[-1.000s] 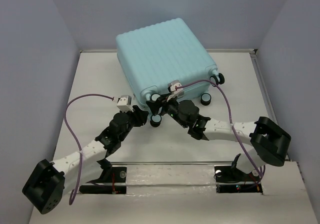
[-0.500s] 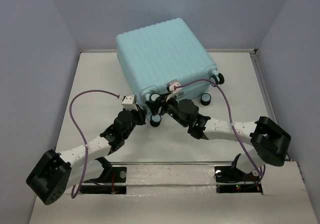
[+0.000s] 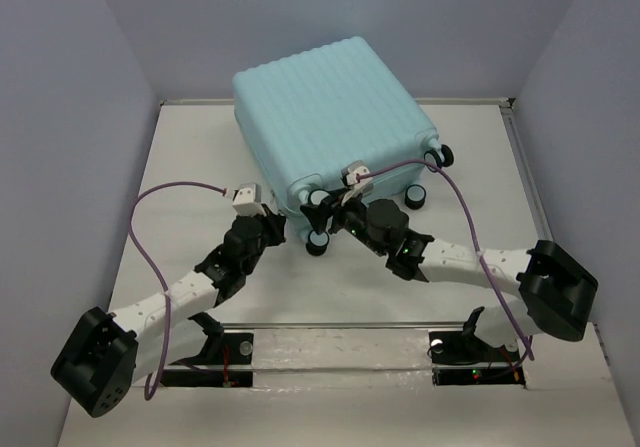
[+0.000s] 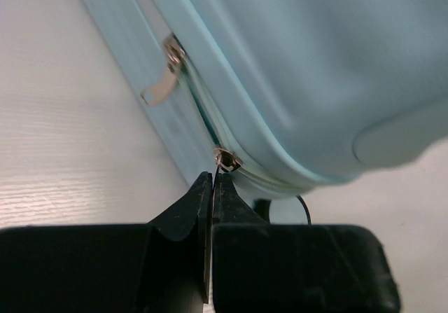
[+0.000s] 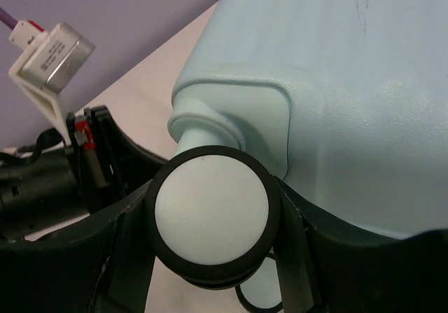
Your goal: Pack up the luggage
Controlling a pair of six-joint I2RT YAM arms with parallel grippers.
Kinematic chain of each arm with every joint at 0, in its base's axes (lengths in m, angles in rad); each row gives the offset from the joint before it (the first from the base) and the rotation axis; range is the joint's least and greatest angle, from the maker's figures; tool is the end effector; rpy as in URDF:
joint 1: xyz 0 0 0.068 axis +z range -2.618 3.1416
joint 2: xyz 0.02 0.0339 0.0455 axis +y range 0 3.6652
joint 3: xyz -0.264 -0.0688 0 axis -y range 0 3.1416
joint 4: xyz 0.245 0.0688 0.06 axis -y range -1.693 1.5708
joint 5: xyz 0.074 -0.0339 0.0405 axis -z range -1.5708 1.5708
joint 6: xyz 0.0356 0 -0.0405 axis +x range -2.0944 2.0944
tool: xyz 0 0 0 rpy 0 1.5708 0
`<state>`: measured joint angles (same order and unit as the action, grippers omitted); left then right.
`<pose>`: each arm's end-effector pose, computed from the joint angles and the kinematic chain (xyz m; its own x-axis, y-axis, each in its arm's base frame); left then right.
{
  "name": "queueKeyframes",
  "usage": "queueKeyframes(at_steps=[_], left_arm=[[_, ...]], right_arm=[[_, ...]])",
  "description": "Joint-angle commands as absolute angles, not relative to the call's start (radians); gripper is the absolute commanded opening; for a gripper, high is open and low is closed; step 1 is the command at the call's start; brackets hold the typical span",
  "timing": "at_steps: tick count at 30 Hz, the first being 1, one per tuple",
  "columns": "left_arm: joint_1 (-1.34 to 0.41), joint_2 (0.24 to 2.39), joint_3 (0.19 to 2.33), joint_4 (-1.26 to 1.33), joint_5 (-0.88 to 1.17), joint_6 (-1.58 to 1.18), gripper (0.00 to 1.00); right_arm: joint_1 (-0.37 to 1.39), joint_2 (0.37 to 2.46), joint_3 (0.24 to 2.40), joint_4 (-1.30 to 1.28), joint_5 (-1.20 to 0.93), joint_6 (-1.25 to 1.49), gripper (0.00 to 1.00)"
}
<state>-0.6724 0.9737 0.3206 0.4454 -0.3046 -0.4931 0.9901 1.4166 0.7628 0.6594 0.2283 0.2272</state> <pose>0.1696 -0.1214 0.2083 -0.3147 -0.3267 -0.8912 0.2448 0.8792 -0.4087 0.1818 0.2624 0.2736 -0.1525 0.1675 -0.9740 -0.6732 0.7039 0.2265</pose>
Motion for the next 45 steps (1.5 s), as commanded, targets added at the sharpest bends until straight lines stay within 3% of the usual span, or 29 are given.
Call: queueKeyframes(at_steps=[1,12,16,19,20,22,23,25,27,28,29,30,31,32,38,45], left_arm=[[-0.506,0.954,0.374,0.42,-0.586,-0.534,0.06],[-0.339,1.055,0.5,0.457,-0.585,-0.613,0.06],[-0.319,1.002,0.531,0.427,-0.581,-0.655,0.07],[-0.316,0.855,0.555,0.373,-0.623,-0.675,0.39],[-0.311,0.818,0.563,0.358,-0.633,-0.683,0.57],[-0.311,0.712,0.595,0.33,-0.612,-0.678,0.78],[-0.311,0.684,0.61,0.322,-0.585,-0.666,0.96],[-0.311,0.638,0.679,0.263,-0.485,-0.62,0.99],[-0.311,0.575,0.731,0.194,-0.407,-0.582,0.99],[-0.311,0.559,0.742,0.169,-0.317,-0.574,0.99],[-0.311,0.525,0.755,0.14,-0.267,-0.563,0.99],[-0.311,0.487,0.771,0.083,-0.164,-0.533,0.99],[-0.311,0.486,0.776,0.054,-0.163,-0.532,0.99],[-0.311,0.447,0.778,0.02,-0.082,-0.516,0.99],[-0.311,0.276,0.77,-0.143,0.127,-0.465,0.99],[-0.311,0.204,0.828,-0.195,0.169,-0.425,0.99]], right_arm=[[0.985,1.267,0.779,0.787,0.236,0.195,0.07],[1.055,1.25,0.77,0.741,0.187,0.195,0.07],[1.077,1.276,0.779,0.741,0.183,0.195,0.07],[1.077,1.287,0.784,0.741,0.183,0.195,0.07],[1.086,1.287,0.785,0.741,0.181,0.196,0.07],[1.086,1.292,0.796,0.729,0.173,0.198,0.07],[1.086,1.295,0.814,0.709,0.17,0.198,0.07],[1.086,1.305,0.839,0.689,0.152,0.199,0.07],[1.086,1.324,0.891,0.646,0.126,0.192,0.2],[1.097,1.33,0.917,0.614,0.133,0.187,0.44],[1.097,1.333,0.945,0.535,0.146,0.183,0.57],[1.097,1.33,0.984,0.496,0.175,0.18,0.83],[1.097,1.33,0.998,0.454,0.19,0.178,0.83],[1.097,1.306,1.002,0.398,0.204,0.175,1.0],[1.097,1.067,0.951,0.188,0.345,0.124,1.0],[1.097,0.687,0.881,-0.052,0.534,0.089,1.0]])
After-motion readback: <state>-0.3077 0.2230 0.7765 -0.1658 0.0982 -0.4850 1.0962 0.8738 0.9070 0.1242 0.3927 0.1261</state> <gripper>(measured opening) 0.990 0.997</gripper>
